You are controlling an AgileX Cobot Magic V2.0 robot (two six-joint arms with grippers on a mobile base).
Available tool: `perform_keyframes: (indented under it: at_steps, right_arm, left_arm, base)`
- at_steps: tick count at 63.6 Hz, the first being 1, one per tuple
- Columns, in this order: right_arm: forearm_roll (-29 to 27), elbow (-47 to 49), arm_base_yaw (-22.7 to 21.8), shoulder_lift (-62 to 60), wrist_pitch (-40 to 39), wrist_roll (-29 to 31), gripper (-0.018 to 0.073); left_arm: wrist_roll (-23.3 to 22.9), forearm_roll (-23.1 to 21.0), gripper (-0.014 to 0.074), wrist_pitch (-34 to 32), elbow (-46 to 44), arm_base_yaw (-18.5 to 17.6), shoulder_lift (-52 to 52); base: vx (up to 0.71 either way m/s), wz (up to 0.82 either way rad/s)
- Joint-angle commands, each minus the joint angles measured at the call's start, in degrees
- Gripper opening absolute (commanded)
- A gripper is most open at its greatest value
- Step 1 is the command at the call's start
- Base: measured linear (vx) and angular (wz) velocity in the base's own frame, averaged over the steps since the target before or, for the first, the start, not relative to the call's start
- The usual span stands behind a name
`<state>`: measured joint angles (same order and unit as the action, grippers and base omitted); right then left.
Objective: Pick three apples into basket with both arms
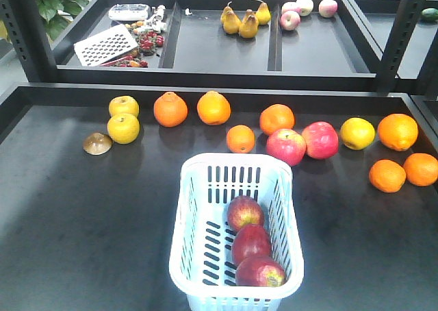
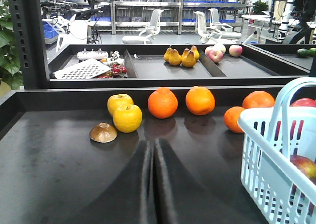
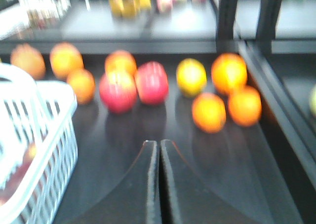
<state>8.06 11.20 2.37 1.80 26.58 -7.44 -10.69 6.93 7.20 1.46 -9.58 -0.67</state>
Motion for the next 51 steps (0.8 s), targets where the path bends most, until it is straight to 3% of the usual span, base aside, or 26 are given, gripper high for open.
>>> perform_keyframes:
  at_steps: [1,23,51]
  right_arm:
    - [1.1,-3.4,-0.1,-3.1,-11.1,0.0,-0.0008]
    - [0.9,-13.7,-0.1,-3.2,-26.6,0.0,-0.0008]
    - [0.7,-13.7,-0.1,-3.2,-25.9,1.4,-0.0008]
  left_arm:
    - [-0.7,-0.2,-0.0006,-4.0,0.3,0.1,-0.9]
    - [-0.7,-0.2,-0.0006,-4.0,0.3,0.1,-0.9]
    - [-0.7,-0.2,-0.0006,-4.0,0.3,0.1,-0.9]
  base:
    - [0.00,0.00]
    - [0.00,0.00]
    - [0.00,0.00]
